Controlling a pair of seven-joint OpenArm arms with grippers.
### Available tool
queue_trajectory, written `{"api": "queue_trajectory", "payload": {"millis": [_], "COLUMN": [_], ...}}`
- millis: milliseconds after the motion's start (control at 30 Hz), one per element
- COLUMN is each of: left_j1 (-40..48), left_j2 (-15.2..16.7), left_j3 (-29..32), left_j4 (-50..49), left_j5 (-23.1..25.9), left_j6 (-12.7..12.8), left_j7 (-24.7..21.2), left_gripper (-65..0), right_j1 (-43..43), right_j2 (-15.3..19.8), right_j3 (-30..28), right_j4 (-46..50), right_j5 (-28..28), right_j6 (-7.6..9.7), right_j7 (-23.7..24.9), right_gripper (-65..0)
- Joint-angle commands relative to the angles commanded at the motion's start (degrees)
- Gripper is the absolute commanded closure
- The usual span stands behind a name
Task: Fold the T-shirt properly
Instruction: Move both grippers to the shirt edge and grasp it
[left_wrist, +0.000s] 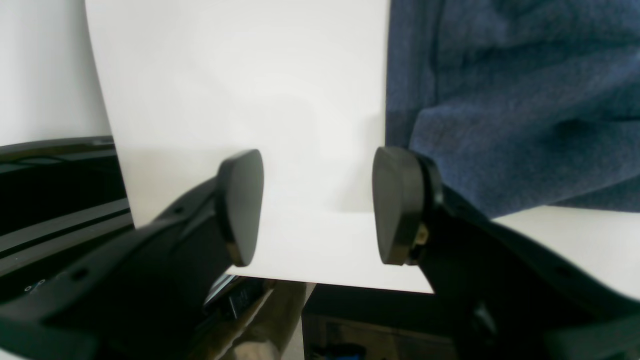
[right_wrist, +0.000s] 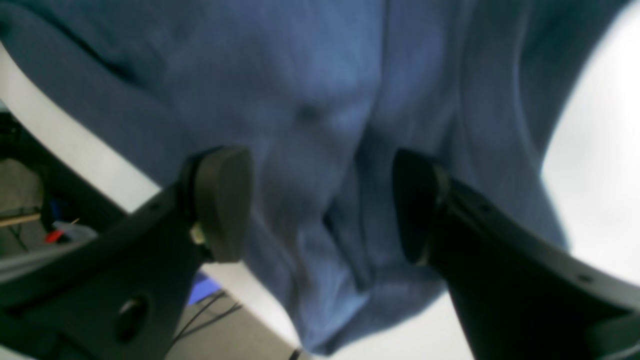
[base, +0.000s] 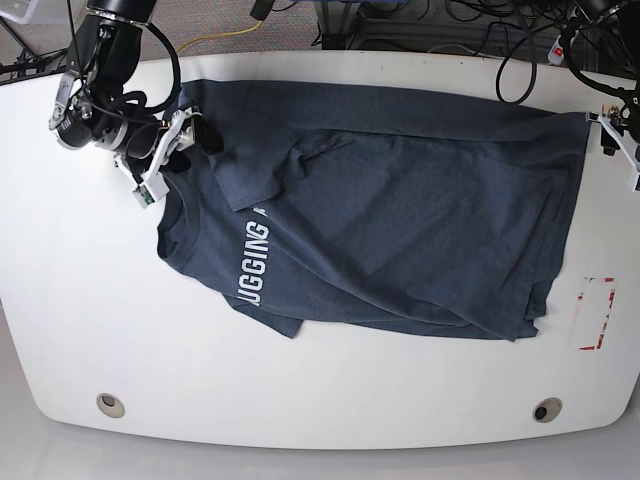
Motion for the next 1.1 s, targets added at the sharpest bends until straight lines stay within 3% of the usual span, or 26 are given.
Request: {"api": "queue_trajectory", "payload": {"millis": [100, 233, 367, 600, 1100], "left_j1": [0.26, 0.35, 0.35, 0.09, -2.11], "left_j2": [-0.26, 0.0, 0.0, 2.64, 2.9], "left_j3": [-0.09, 0.26, 5.27, 7.21, 7.3], "left_j4": [-0.09, -0.09, 0.0, 0.0, -0.09], "left_j5": [0.0, -0.53, -1.76, -1.67, -1.58], "left_j6": [0.0, 0.0, 0.0, 0.0, 0.0], "left_j7": [0.0, 0.0, 0.0, 0.0, 0.0], "left_gripper": [-31.8, -32.4, -32.2, -32.1, -32.4], "right_j1": [0.26, -1.93, -6.15, -12.13, -9.23], "right_j2": [0.09, 1.58, 3.43, 3.25, 0.09], "right_j3": [-0.09, 0.26, 1.49, 4.57, 4.13], "right_j4": [0.35, 0.44, 0.53, 5.36, -1.05], "right_j5": [-2.2, 1.14, 4.84, 6.51, 6.51], "right_j6": [0.0, 0.0, 0.0, 0.0, 0.0], "right_j7": [0.0, -0.26, 0.09, 0.09, 1.32], "right_gripper": [-42.3, -42.3, -42.3, -42.3, -41.7]}}
